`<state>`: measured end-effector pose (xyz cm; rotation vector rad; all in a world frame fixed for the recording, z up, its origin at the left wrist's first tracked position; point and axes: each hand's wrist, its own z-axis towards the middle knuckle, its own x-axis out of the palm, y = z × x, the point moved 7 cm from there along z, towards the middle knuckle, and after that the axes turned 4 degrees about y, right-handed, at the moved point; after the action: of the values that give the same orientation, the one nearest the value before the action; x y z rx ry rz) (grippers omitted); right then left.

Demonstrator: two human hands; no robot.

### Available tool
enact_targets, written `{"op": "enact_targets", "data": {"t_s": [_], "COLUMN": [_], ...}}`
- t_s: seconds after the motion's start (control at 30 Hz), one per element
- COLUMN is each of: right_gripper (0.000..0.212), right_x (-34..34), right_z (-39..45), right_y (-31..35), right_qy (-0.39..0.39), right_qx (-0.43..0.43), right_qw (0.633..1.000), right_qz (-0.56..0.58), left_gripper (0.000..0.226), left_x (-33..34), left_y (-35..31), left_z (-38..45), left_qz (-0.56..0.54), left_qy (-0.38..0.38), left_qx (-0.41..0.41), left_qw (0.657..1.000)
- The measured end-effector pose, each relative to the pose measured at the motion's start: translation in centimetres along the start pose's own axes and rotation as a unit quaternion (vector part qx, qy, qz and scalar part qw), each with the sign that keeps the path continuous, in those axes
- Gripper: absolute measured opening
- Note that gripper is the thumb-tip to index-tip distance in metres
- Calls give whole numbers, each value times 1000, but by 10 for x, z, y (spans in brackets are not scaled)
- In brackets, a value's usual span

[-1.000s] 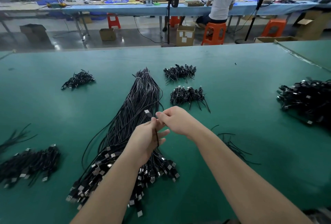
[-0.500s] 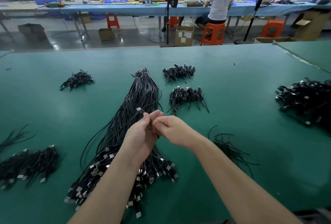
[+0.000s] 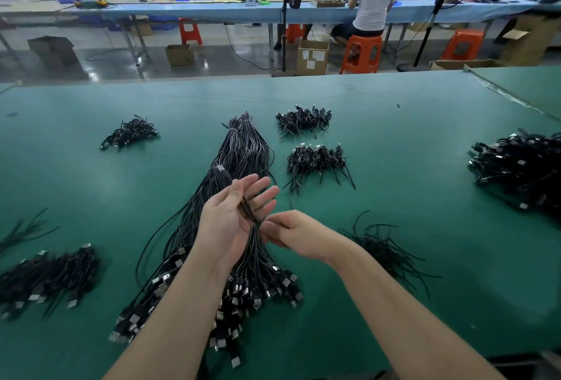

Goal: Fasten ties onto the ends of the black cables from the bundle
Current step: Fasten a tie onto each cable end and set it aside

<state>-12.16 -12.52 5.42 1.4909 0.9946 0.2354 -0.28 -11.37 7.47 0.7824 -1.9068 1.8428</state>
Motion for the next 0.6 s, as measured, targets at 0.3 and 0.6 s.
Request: {"op": "enact_targets", "data": {"t_s": [0.3, 0.6], "right_gripper": [31, 46], "right_x": [-21, -35], "right_z": [-1, 7], "right_y": [-4, 21], "right_qy": [54, 55], "right_qx": [39, 92], "right_qw": [994, 994], "right_qz": [82, 36], "left_gripper": [35, 37], "left_x": [16, 29], "left_y": [1, 11], "left_z": [-16, -32], "left_qz": [51, 260], "left_qy": [143, 252], "left_qx": [-32, -83], "left_qw": [988, 928]}}
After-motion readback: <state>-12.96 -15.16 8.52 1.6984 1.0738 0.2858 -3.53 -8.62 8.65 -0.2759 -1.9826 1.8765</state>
